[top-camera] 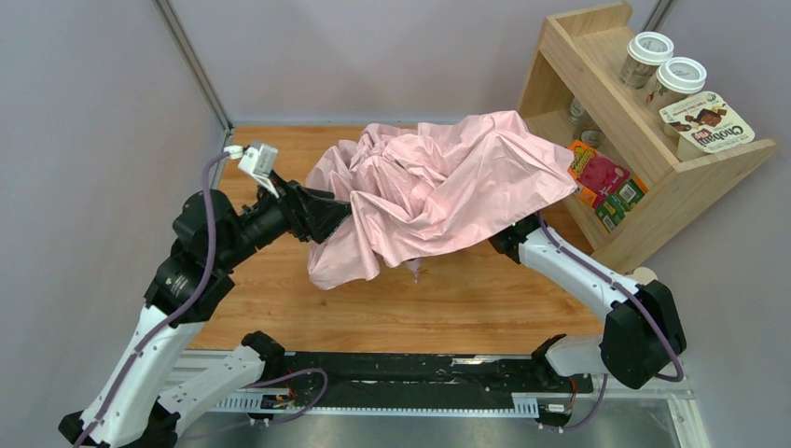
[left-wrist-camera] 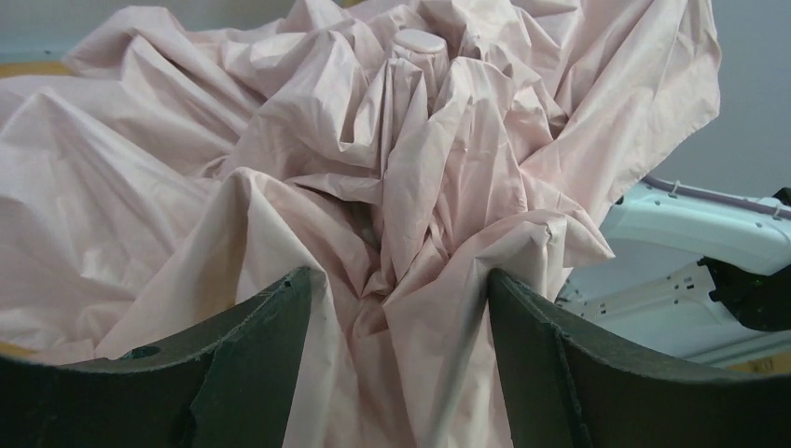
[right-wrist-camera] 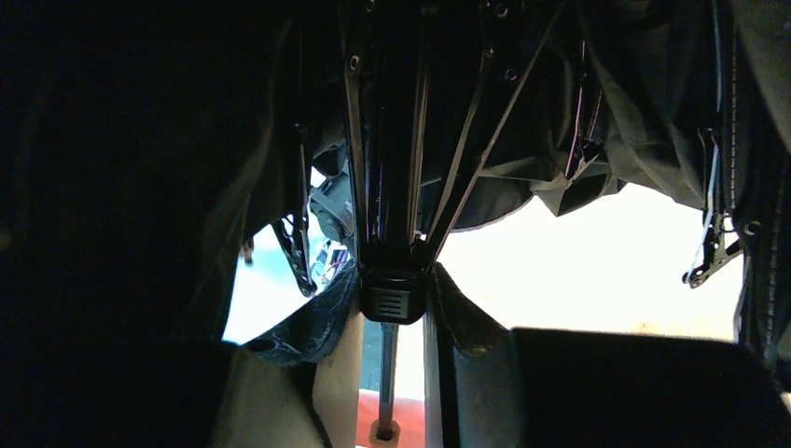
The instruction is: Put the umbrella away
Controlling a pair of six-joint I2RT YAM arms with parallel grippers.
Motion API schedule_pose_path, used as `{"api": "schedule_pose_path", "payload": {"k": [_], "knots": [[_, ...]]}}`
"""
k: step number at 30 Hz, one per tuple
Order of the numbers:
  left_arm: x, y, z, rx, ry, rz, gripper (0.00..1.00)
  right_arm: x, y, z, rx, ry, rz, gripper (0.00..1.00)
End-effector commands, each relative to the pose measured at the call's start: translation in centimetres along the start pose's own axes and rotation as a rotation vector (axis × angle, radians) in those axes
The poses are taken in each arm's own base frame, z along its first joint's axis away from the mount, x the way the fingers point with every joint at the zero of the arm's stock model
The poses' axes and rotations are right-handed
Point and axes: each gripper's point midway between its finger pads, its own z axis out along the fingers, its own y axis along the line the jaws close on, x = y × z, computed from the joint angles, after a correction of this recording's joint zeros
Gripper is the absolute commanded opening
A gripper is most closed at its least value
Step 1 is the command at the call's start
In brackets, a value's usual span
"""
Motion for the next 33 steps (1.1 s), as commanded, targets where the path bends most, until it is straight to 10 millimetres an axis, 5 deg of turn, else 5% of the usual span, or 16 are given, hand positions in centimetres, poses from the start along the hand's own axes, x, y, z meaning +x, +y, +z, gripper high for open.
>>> {"api": "schedule_pose_path", "payload": {"k": [1, 6, 9, 15, 21, 33], "knots": [[0.2, -2.9, 0.9, 0.159, 0.066, 0.013, 0.77, -2.6, 1.4, 0.2, -0.052, -0.051, -0.118, 0.00], [0.7, -2.7, 0.9, 0.164, 0.083, 0.021, 0.77, -2.4, 1.3, 0.2, -0.045, -0.041, -0.122, 0.00], [0.0, -2.9, -0.7, 0.158, 0.011, 0.041, 0.77, -2.3, 1.0, 0.2, -0.034, -0.038, -0.121, 0.00], [0.2, -5.9, -2.6, 0.331, 0.018, 0.074, 0.77, -2.3, 1.0, 0.3, -0.045, -0.037, -0.117, 0.00], [-0.8, -6.1, -1.8, 0.332, 0.001, 0.111, 0.77, -2.5, 1.6, 0.4, -0.066, -0.042, -0.116, 0.00], [-3.0, -5.3, 3.4, 0.305, -0.016, 0.161, 0.78, -1.6, 4.1, 1.3, -0.168, 0.014, -0.110, 0.00]]}}
